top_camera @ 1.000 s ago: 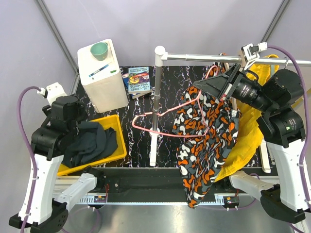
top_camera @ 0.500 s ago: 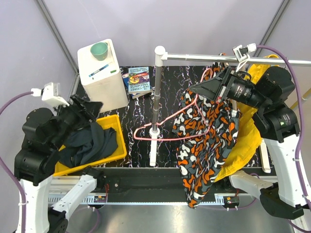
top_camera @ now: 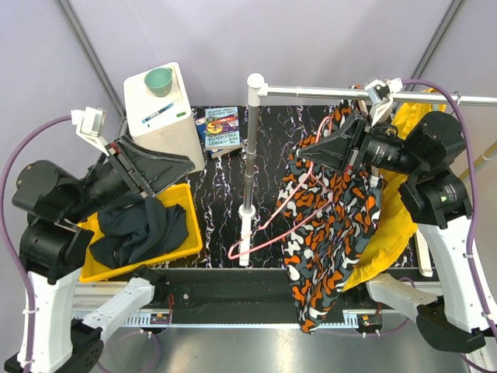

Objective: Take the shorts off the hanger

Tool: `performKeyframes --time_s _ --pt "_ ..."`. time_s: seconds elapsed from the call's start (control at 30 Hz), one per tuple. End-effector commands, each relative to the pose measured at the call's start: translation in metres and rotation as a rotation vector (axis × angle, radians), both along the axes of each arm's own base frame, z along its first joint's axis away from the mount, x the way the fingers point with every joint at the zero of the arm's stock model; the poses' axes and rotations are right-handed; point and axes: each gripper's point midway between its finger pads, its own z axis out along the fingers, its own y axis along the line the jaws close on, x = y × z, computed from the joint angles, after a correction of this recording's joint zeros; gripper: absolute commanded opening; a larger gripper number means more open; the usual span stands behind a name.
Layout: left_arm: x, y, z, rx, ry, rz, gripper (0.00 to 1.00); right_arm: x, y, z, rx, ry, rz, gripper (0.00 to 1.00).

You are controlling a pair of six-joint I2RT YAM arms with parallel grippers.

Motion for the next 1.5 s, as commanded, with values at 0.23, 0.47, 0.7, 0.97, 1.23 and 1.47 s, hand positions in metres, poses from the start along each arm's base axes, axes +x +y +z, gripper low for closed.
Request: performKeyframes --time_s 0.23,0.47,0.7,0.97,1.23,1.47 --pt "-0.049 -0.075 0.005 -0.081 0.119 -0.340 0.63 -0.006 -0.002 -0.019 -0.081 -0.149 0.031 0.00" --pt "-0.050 -0.131 0.003 -0.013 0.146 -0.447 0.63 -0.009 -0.006 -0.024 -0.136 -0.219 0.035 0.00" --pt "-0.054 -0.157 -0.011 0.024 0.211 -0.514 0.56 -0.014 -0.007 -0.024 -0.133 -0.245 0.039 0.00" --pt "-0.065 -0.173 -0.027 0.038 0.286 -0.554 0.52 -0.013 -0.009 -0.026 -0.153 -0.269 0.028 0.00" --pt "-0.072 -0.191 -0.043 0.075 0.340 -0.586 0.53 -0.014 -0.009 -0.022 -0.147 -0.288 0.024 0.00" --pt "-0.072 -0.200 -0.051 0.088 0.363 -0.581 0.53 -0.021 -0.011 -0.017 -0.134 -0.290 0.021 0.00"
